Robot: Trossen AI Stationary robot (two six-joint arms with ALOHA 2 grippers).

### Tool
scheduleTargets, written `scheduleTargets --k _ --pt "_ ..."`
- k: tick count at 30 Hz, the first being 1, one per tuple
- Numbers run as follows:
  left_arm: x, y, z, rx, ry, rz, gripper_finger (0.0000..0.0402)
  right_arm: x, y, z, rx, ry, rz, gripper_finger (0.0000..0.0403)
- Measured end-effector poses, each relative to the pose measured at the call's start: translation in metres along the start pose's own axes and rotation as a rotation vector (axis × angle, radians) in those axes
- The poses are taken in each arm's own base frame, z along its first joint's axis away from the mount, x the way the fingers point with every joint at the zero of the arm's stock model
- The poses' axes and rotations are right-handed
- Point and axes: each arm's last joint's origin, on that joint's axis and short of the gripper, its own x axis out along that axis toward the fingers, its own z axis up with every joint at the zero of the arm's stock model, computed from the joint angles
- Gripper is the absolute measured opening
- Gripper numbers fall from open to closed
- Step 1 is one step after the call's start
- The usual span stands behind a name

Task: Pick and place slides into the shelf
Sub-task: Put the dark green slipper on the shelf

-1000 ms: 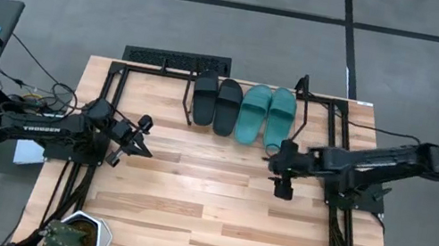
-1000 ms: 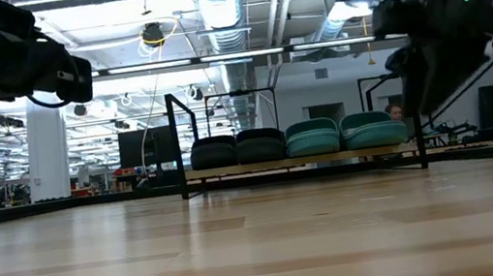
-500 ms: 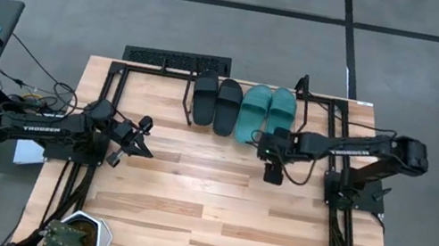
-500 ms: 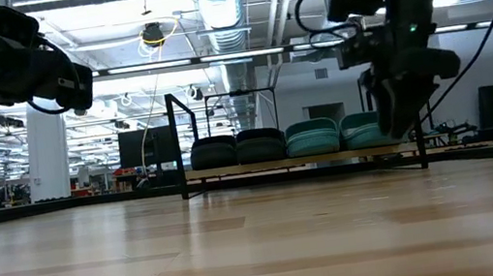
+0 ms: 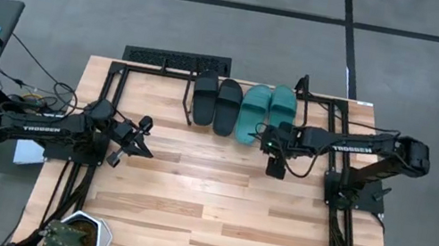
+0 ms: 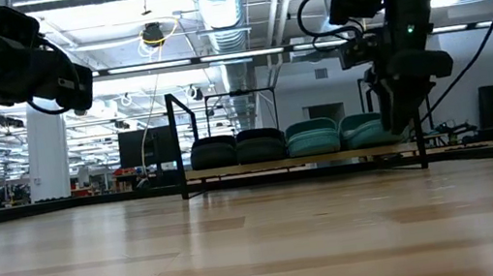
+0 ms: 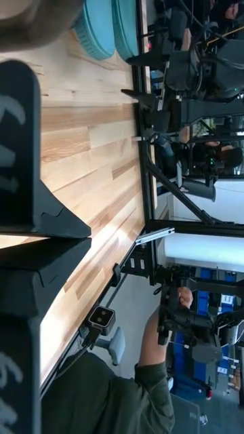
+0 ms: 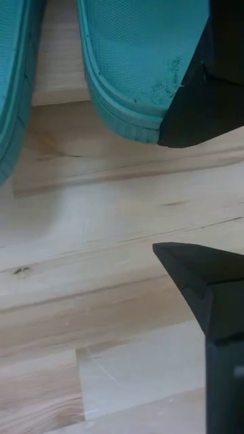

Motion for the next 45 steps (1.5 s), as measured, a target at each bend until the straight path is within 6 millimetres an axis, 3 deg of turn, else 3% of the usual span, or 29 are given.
scheduleTargets --k 8,16,23,36,45 --pt "0.0 0.0 0.0 -0.001 0.0 0.0 0.0 0.0 0.0 -0.001 0.013 0.007 0.0 0.0226" --pt "0.0 0.0 -0.002 -0.005 0.011 0.005 0.0 -0.006 0.031 0.006 -0.077 -0.07 0.029 0.0226" --pt "0.0 0.002 -0.002 -0.007 0.014 0.054 0.0 -0.013 0.054 0.021 -0.188 -0.261 0.059 0.0226" --pt "0.0 0.002 -0.002 0.001 0.014 0.068 0.0 -0.009 0.036 0.036 -0.187 -0.384 0.122 0.0226" --pt "0.0 0.002 -0.003 -0.002 0.018 0.08 0.0 0.012 0.04 0.052 -0.216 -0.34 0.141 0.0226"
